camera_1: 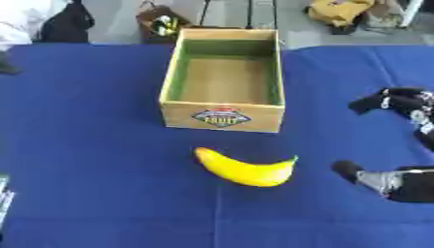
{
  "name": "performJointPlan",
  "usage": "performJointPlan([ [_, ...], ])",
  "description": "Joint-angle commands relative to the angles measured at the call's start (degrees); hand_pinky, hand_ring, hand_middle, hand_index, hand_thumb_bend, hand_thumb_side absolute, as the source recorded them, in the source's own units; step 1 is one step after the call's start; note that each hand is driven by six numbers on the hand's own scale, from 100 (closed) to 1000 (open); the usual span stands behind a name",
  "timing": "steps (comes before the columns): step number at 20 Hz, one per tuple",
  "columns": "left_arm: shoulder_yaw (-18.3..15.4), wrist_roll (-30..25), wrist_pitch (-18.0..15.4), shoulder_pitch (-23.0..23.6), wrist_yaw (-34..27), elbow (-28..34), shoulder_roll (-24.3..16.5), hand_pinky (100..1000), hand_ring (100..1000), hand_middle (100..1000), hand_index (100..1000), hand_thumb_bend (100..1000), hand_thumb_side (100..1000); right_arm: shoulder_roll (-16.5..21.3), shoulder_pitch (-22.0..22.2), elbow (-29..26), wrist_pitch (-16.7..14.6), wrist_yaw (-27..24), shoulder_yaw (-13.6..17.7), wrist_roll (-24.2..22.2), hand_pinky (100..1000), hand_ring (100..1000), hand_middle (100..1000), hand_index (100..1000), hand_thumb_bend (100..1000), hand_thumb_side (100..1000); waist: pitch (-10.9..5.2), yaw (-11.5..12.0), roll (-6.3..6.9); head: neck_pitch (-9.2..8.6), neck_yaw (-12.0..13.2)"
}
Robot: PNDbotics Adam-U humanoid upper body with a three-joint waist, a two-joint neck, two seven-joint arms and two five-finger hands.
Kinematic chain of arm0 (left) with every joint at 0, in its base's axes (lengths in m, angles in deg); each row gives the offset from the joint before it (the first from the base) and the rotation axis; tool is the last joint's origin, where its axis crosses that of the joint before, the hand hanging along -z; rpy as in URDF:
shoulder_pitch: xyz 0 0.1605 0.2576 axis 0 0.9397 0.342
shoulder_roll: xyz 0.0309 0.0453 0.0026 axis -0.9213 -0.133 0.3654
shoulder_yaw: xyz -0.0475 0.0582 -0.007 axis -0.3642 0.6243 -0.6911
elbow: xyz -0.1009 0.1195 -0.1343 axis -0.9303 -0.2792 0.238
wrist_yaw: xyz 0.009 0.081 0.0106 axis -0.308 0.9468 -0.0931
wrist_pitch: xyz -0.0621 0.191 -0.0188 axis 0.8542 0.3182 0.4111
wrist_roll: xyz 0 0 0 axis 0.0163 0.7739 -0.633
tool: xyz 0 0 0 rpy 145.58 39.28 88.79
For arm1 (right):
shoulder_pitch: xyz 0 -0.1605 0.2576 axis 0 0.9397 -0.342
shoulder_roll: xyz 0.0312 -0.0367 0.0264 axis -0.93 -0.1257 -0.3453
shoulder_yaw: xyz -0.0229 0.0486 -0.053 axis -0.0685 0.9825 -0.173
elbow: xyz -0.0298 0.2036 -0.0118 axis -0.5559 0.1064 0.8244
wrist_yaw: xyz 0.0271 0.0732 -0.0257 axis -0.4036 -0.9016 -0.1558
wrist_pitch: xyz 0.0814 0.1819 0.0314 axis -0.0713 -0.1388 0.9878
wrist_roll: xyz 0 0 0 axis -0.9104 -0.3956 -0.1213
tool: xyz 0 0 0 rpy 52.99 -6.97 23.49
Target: Pick up objects on the table and place them in the box.
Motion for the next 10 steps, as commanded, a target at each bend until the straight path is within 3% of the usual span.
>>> performJointPlan([
  [1,0.0,-0.1,-0.1,-0.6,0.0,1.0,-0.5,514,584,640,803,100,1000,1.4,-0.8,-0.8,-0.1,-0.5,0.8,0.2,742,753,664,817,502,674,-0.98,0.0,-0.12,-0.53,-0.2],
  [10,0.1,-0.2,-0.1,-0.6,-0.1,1.0,-0.5,514,585,640,803,100,1000,1.6,-3.4,-0.8,-0.5,-1.0,0.0,-1.3,745,761,676,833,512,687,-1.10,0.3,-0.28,-0.38,-0.5],
])
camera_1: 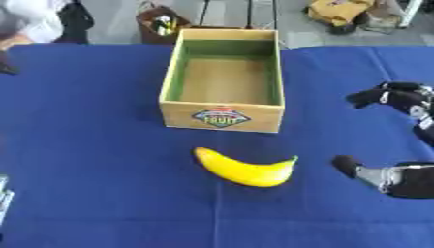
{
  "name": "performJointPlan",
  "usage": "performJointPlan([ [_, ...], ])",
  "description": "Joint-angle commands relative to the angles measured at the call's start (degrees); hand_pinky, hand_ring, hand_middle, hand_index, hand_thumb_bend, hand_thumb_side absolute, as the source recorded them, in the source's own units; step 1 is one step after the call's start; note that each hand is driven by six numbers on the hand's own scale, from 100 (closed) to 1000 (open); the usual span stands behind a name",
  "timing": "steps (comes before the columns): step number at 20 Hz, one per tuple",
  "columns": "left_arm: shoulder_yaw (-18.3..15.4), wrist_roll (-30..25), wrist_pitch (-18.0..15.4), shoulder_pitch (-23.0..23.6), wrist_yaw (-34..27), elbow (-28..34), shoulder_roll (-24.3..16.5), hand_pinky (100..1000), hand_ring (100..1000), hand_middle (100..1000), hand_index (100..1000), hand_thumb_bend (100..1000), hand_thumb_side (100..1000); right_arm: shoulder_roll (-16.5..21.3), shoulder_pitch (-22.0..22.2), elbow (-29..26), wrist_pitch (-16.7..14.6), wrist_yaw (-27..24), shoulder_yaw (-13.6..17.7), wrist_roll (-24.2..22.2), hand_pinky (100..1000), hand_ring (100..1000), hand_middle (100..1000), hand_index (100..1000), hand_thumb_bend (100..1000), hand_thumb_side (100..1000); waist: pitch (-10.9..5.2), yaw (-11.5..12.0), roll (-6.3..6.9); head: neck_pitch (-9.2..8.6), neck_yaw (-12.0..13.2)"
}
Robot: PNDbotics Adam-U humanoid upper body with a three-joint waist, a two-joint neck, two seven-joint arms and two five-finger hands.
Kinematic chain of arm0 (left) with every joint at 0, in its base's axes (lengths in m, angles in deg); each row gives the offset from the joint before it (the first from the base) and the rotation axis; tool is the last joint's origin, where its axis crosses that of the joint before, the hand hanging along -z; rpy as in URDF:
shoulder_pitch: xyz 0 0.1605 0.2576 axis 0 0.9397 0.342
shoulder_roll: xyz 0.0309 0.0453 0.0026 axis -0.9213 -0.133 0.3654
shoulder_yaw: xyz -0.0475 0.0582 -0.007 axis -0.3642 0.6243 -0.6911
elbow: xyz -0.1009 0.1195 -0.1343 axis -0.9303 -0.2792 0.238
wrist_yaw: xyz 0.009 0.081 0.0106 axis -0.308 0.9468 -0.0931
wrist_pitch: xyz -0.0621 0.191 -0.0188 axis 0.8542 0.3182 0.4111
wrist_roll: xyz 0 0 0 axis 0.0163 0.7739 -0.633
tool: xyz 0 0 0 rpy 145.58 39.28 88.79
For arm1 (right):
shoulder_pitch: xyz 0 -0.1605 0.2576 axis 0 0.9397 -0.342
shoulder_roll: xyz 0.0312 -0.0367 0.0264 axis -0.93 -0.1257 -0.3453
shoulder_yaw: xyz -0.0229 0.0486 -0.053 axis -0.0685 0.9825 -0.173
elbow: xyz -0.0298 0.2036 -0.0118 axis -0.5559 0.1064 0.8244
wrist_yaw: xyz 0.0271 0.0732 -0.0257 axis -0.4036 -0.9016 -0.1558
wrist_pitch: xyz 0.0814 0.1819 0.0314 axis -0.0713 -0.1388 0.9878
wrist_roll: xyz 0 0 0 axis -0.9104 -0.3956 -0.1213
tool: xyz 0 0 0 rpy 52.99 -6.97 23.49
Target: Pick up objects on the table and place them in the box.
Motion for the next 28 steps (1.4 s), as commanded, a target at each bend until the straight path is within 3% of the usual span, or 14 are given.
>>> performJointPlan([
  [1,0.1,-0.2,-0.1,-0.5,-0.1,1.0,-0.5,514,585,640,803,100,1000,1.5,-1.8,-0.8,-0.2,-0.8,0.1,-0.8,746,762,679,835,495,690,-1.11,0.1,-0.27,-0.40,-0.2],
  [7,0.2,-0.3,-0.1,-0.5,-0.2,1.0,-0.4,514,585,640,803,100,1000,1.0,-5.7,-0.8,-0.8,-0.5,-1.7,-4.3,758,775,683,850,519,705,-1.19,0.2,-0.44,-0.11,-0.5],
  [12,0.2,-0.3,0.0,-0.3,-0.2,1.0,-0.5,514,585,640,803,100,1000,0.1,-8.1,-0.8,-0.3,1.5,-3.1,-9.5,773,789,693,850,459,663,-1.21,0.2,-0.57,0.21,-0.6],
  [21,0.2,-0.2,0.1,-0.1,-0.2,1.0,-0.5,513,586,640,802,100,1000,-1.6,-10.8,-0.8,0.4,3.6,-5.2,-19.4,785,801,718,863,589,602,-1.34,0.0,-0.71,2.61,0.0],
  [28,0.1,-0.1,0.2,0.1,-0.1,1.0,-0.6,513,586,640,802,100,1000,-3.8,-11.7,-0.8,1.5,4.2,-6.3,-23.5,783,802,724,865,607,585,-1.40,-0.6,-0.96,3.52,0.9],
])
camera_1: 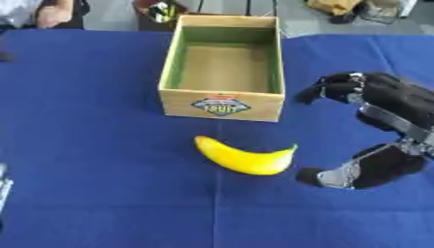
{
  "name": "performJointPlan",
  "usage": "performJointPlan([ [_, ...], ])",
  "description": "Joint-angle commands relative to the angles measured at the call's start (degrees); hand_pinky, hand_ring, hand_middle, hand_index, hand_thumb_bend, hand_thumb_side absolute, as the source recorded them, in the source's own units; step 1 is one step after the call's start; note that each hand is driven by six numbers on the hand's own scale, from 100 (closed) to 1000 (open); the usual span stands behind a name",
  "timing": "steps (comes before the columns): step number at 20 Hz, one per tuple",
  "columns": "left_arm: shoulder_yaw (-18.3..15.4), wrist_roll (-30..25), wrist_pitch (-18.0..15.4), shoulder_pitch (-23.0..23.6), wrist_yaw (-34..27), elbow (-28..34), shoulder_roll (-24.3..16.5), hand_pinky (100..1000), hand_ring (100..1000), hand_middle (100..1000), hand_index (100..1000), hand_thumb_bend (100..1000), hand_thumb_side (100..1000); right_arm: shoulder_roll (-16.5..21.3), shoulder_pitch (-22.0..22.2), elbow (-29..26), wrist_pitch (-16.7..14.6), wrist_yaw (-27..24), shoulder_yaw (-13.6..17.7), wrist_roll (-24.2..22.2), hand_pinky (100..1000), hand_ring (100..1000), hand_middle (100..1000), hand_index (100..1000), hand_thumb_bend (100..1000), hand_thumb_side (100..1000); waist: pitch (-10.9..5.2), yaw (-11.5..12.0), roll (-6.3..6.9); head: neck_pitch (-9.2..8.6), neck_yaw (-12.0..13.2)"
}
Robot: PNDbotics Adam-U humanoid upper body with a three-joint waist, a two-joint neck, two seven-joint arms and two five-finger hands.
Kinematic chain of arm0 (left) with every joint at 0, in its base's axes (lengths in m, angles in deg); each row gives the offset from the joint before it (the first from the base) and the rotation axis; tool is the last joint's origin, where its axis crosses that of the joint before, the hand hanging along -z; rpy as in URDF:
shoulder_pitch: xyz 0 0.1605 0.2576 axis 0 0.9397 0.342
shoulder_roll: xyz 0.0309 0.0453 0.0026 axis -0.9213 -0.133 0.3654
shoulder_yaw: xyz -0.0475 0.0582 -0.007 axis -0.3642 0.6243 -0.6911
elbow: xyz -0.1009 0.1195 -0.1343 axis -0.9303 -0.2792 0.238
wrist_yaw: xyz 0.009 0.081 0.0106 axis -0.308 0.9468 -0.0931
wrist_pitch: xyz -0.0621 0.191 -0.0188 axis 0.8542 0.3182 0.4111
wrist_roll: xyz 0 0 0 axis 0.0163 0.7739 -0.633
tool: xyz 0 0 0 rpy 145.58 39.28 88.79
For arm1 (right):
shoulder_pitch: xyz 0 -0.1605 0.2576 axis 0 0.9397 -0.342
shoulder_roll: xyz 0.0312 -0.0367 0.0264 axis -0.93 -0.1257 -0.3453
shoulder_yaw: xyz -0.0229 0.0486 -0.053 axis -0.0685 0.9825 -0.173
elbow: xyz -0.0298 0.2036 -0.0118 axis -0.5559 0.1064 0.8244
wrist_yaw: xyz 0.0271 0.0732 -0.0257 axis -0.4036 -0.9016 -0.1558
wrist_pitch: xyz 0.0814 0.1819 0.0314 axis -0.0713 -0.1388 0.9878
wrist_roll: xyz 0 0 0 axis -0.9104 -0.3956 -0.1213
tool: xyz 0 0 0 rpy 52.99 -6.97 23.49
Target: Pick up objects on the table and place them in the box.
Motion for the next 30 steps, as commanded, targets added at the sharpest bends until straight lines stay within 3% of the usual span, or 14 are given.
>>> performJointPlan([
  [1,0.1,-0.1,0.2,-0.3,0.2,1.0,-0.6,513,586,640,802,100,1000,0.0,-1.0,-0.8,0.8,0.7,0.1,-1.3,783,802,724,865,603,586,-1.37,-0.2,-0.16,0.37,0.4],
  [16,0.1,-0.1,0.3,-0.1,0.2,1.0,-0.8,513,586,640,800,100,1000,-2.0,-4.3,-0.8,4.4,6.8,-3.6,-6.9,781,812,743,859,501,576,-1.72,-0.2,-0.65,-0.80,-0.6],
  [30,0.4,-0.4,0.4,0.2,0.0,1.0,-1.2,513,587,640,800,100,1000,-1.9,-7.1,-0.8,7.5,11.1,-8.1,-13.3,774,816,744,835,341,598,-2.26,0.3,-1.66,-0.93,-2.4],
])
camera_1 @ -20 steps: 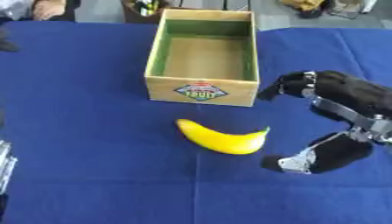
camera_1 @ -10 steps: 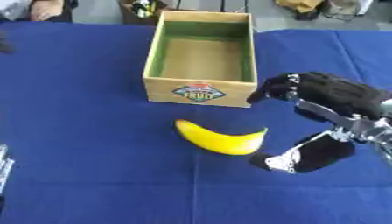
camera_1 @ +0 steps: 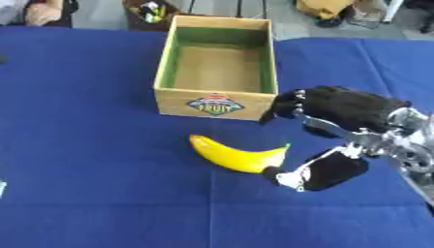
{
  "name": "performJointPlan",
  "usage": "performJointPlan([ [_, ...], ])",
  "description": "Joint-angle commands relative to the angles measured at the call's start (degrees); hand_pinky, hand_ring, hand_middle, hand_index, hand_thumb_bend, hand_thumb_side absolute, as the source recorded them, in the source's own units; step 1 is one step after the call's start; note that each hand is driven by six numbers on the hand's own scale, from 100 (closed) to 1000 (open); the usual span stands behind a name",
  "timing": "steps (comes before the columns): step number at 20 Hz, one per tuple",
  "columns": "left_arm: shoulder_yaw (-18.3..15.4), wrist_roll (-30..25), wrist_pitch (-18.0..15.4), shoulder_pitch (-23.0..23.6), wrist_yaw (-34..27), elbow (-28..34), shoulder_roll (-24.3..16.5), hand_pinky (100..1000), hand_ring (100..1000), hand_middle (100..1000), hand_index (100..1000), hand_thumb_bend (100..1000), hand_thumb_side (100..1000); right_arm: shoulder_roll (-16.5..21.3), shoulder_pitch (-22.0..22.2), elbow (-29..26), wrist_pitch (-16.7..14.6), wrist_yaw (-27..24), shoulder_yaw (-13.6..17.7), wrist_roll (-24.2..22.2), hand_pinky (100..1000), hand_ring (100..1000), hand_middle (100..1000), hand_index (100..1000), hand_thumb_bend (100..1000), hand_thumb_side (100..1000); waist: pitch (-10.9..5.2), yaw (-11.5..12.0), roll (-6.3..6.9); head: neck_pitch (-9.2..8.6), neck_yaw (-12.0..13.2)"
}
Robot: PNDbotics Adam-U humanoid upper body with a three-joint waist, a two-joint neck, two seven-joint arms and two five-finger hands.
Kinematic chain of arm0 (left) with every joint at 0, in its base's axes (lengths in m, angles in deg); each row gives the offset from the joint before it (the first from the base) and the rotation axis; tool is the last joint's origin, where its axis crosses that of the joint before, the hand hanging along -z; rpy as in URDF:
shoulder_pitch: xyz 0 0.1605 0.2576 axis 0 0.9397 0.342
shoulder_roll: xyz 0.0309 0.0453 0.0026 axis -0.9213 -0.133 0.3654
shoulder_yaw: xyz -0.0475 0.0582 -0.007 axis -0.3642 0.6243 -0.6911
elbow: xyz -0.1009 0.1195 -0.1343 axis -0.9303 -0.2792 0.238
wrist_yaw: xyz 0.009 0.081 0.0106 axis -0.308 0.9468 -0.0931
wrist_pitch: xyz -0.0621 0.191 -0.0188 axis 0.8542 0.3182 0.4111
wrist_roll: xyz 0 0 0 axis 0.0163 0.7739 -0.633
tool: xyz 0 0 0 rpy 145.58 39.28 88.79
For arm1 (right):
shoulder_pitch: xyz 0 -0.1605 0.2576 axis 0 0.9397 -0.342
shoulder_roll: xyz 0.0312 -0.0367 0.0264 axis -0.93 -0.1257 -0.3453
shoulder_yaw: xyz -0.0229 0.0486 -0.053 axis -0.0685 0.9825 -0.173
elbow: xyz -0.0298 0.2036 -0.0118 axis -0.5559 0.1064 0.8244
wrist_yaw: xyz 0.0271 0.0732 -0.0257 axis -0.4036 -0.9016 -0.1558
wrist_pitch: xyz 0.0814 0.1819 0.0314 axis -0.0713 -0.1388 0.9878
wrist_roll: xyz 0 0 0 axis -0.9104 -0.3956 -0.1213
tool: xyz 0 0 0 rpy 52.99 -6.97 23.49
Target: Pick up objects on the table and place them in the box.
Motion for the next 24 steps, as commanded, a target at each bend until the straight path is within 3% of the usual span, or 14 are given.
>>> performJointPlan([
  [1,0.3,-0.3,0.1,-0.3,0.0,1.0,-1.2,513,587,640,800,100,1000,1.3,-1.0,-0.8,0.7,1.3,-0.4,-0.8,771,812,739,831,335,599,-1.36,0.2,-0.08,-0.68,-0.5],
  [12,0.6,-0.6,0.1,-0.6,-0.4,1.0,-1.0,513,586,640,799,100,1000,-0.1,-2.6,-0.4,4.0,3.5,-1.6,-3.3,765,808,714,816,354,556,-1.01,1.2,-0.31,-0.85,-1.3],
  [24,0.8,-0.9,0.2,-0.9,-0.7,1.0,-0.6,513,586,639,798,100,1000,-3.6,-4.5,8.5,2.3,10.0,-3.5,-2.0,760,810,693,801,375,522,-0.81,2.2,-0.38,-1.18,-2.1],
])
